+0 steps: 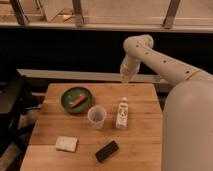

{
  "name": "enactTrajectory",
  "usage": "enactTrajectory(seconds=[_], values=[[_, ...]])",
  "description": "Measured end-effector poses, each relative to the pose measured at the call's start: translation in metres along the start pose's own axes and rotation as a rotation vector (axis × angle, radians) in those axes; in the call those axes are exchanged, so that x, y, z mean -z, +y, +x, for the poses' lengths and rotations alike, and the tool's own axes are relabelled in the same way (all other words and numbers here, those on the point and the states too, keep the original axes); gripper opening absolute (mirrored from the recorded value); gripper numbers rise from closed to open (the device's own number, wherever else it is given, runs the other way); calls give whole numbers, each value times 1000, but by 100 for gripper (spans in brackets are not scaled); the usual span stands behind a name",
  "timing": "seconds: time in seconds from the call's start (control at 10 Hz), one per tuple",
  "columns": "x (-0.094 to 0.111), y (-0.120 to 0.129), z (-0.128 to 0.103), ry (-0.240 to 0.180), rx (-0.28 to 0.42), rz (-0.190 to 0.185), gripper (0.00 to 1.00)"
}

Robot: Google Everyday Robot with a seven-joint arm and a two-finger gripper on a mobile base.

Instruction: Move the arm in a circular motion

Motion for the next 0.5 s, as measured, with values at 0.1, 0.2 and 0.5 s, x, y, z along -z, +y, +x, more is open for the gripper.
enactTrajectory(seconds=[0.1, 0.2, 0.5], values=[[-4, 18, 3, 15, 41, -14, 0], [-8, 40, 12, 41, 96, -30, 0], [-8, 71, 49, 98, 203, -59, 0]])
